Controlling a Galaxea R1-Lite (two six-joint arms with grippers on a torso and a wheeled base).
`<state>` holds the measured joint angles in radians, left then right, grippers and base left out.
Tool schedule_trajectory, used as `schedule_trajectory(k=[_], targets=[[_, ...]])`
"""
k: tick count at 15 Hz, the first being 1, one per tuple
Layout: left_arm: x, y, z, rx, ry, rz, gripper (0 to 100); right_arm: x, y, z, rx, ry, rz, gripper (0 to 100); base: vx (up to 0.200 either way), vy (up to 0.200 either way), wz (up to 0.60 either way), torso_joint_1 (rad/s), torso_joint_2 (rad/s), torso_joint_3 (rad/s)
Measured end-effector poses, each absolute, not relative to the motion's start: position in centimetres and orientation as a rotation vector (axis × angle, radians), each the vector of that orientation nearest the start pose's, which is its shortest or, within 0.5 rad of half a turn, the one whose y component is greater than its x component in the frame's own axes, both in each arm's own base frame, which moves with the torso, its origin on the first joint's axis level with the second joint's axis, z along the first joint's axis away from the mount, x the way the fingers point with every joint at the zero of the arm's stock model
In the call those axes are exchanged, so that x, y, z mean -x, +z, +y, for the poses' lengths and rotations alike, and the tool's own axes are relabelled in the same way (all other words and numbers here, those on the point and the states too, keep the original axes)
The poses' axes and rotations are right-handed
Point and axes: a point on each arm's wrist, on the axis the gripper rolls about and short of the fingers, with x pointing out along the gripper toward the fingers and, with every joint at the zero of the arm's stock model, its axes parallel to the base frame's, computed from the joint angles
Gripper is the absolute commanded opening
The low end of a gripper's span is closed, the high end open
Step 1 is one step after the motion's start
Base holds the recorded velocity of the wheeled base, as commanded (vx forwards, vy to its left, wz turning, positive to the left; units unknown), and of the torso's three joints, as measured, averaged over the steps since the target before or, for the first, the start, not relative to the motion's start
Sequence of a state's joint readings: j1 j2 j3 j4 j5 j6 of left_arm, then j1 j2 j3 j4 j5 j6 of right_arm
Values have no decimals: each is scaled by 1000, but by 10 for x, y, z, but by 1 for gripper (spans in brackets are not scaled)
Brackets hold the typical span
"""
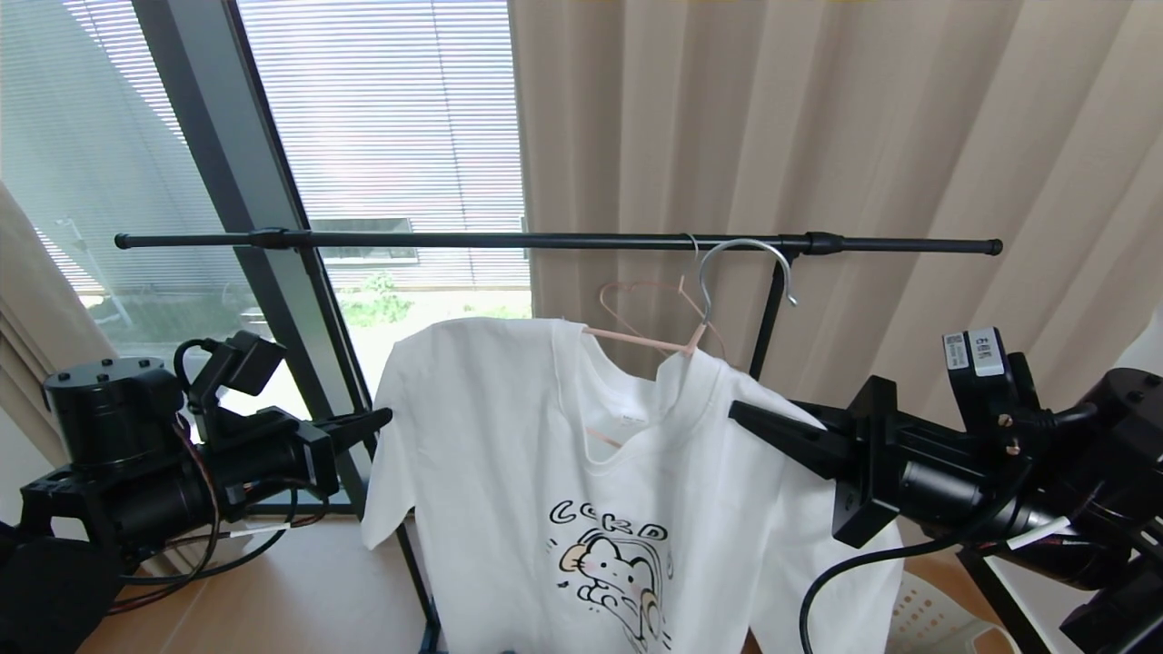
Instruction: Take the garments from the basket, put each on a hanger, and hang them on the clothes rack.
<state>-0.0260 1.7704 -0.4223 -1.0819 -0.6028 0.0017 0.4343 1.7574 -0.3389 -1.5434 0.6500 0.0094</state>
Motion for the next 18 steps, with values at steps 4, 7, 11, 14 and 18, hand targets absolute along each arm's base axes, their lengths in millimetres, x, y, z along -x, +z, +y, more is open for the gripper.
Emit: schedule_trajectory(k=[4, 7, 11, 14, 18], targets=[[-266, 107, -20, 106, -623, 243, 0, -225, 146, 119, 6, 1083, -124, 0, 0, 0, 0, 0, 0, 0], [-268, 101, -19, 113, -619, 265, 0, -225, 145, 119, 6, 1083, -123, 0, 0, 0, 0, 0, 0, 0], [-269, 97, -18, 120, -614, 280, 0, -225, 146, 119, 6, 1083, -123, 0, 0, 0, 0, 0, 0, 0], [-268, 95, -18, 121, -612, 289, 0, -225, 146, 119, 6, 1083, -124, 0, 0, 0, 0, 0, 0, 0], [-267, 94, -19, 119, -616, 292, 100, -225, 146, 119, 6, 1083, -124, 0, 0, 0, 0, 0, 0, 0]])
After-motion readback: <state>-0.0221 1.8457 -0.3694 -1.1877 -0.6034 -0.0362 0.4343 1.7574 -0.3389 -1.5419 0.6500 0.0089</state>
